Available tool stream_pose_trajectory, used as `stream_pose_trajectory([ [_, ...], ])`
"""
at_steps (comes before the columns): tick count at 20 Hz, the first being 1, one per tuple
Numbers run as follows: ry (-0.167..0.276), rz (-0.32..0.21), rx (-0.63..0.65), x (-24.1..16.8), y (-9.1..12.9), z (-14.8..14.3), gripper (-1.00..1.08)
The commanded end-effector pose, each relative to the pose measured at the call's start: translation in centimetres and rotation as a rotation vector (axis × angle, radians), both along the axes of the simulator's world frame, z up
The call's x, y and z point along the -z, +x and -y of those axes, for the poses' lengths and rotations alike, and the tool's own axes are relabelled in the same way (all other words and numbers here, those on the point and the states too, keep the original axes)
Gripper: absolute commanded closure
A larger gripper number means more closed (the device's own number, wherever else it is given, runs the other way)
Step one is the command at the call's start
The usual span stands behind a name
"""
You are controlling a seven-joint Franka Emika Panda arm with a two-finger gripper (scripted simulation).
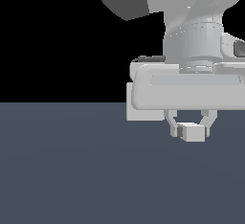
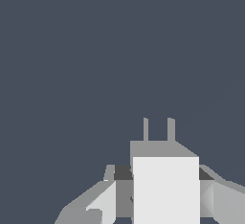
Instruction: Plug the charger into the wall socket.
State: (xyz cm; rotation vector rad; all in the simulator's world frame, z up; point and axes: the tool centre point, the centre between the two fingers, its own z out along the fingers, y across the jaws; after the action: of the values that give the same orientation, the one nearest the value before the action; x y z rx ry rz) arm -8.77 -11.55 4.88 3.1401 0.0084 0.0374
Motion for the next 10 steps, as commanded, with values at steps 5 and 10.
stream_pose_trajectory([
  [5,-0.001,0.001,-0.06,-3.5,2.7,-3.0,1.08],
  [10,0.0,0.001,-0.085,-4.9,3.9,-4.3,1.08],
])
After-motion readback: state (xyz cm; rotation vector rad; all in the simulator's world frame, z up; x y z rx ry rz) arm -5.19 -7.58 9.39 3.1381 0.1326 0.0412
